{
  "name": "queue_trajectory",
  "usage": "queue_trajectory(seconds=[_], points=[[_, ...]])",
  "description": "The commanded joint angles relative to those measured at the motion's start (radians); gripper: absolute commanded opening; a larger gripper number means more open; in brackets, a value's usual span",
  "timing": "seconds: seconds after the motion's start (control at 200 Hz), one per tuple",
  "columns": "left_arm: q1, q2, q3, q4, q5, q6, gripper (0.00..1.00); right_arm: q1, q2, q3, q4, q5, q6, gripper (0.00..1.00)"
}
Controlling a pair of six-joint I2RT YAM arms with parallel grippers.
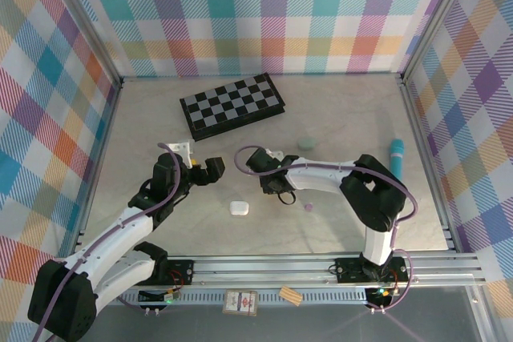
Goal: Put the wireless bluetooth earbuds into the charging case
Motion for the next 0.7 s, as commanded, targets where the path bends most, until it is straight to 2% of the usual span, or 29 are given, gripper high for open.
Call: queue_trajectory(seconds=[0.0, 0.13, 0.225, 0.305, 0.5, 0.695], points=[[0.008, -0.012, 0.037, -0.024, 0.057, 0.069, 1.00, -0.021, -0.108, -0.054, 0.038, -0.068, -0.186, 0.26], [0.005, -0.021, 0.079, -0.032, 0.202, 0.206, 1.00, -0.081, -0.253, -0.112, 0.072, -0.229, -0.474, 0.21], [-0.005, -0.033, 0.118, -0.059, 0.303, 0.306, 1.00, -0.153, -0.366, -0.112, 0.018, -0.449, -0.658, 0.20], [-0.026, -0.044, 0.143, -0.066, 0.366, 0.371, 1.00, -0.204, -0.437, -0.073, -0.071, -0.547, -0.795, 0.17], [-0.100, -0.029, 0.202, -0.082, 0.509, 0.540, 0.96, -0.295, -0.479, 0.100, -0.323, -0.752, -1.016, 0.16], [-0.128, 0.074, 0.262, -0.014, 0.703, 0.593, 0.87, -0.321, -0.455, 0.246, -0.461, -0.922, -1.146, 0.16]])
